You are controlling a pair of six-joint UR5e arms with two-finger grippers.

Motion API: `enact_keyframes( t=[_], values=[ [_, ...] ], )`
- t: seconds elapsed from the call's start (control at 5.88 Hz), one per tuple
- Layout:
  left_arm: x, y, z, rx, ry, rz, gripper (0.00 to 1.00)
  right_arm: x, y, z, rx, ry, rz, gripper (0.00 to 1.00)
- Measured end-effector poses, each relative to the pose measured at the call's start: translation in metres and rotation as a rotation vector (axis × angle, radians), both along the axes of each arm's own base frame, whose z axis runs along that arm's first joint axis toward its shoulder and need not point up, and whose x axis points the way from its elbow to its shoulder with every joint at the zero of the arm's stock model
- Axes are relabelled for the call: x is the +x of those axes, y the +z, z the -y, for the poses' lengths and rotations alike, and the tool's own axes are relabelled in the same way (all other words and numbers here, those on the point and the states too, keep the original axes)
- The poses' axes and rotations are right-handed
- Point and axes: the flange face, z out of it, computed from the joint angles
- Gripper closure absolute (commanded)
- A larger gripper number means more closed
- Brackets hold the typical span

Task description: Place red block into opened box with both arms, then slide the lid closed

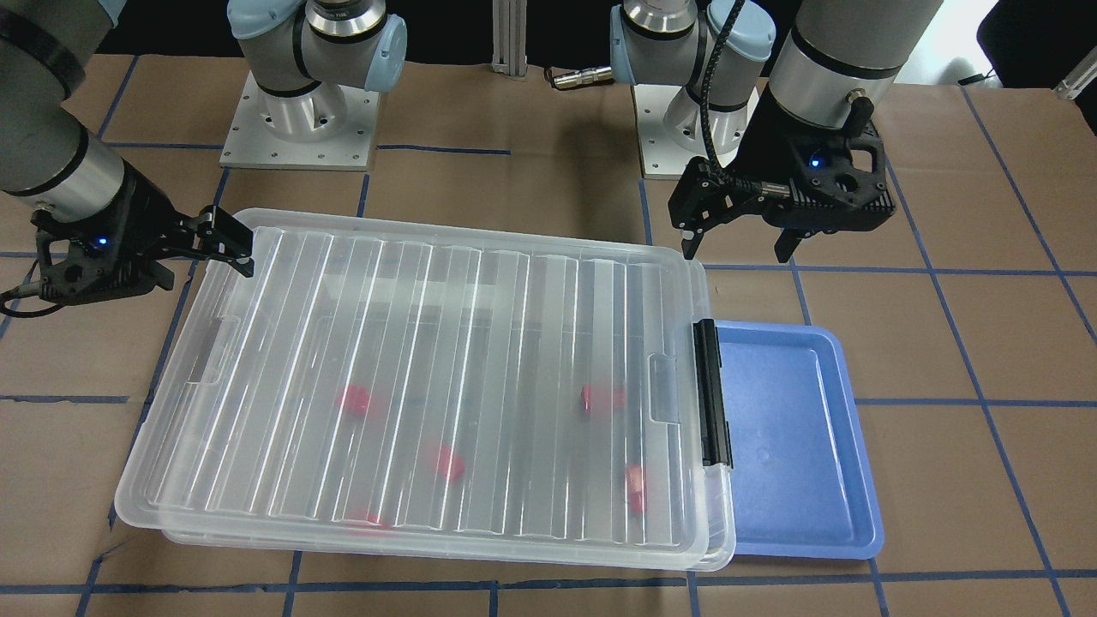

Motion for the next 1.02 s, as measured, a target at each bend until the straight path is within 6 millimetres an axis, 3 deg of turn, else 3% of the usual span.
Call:
enact_keyframes(
  t=[0.34, 0.68, 1.02],
  values=[
    [0.0, 0.0, 0.0, 0.0, 0.0, 0.0, 0.01, 0.018, 0.042, -0.011, -0.002, -0.07, -0.061, 0.0],
    [0.001, 0.001, -0.001, 0.0, -0.021, 0.008, 0.01, 0.066, 0.083, -0.025, 0.027, -0.174, -0.092, 0.0],
    [0.002, 0.002, -0.003, 0.014, -0.063, 0.019, 0.01, 0.089, 0.102, -0.036, 0.049, -0.227, -0.133, 0.0]
  ],
)
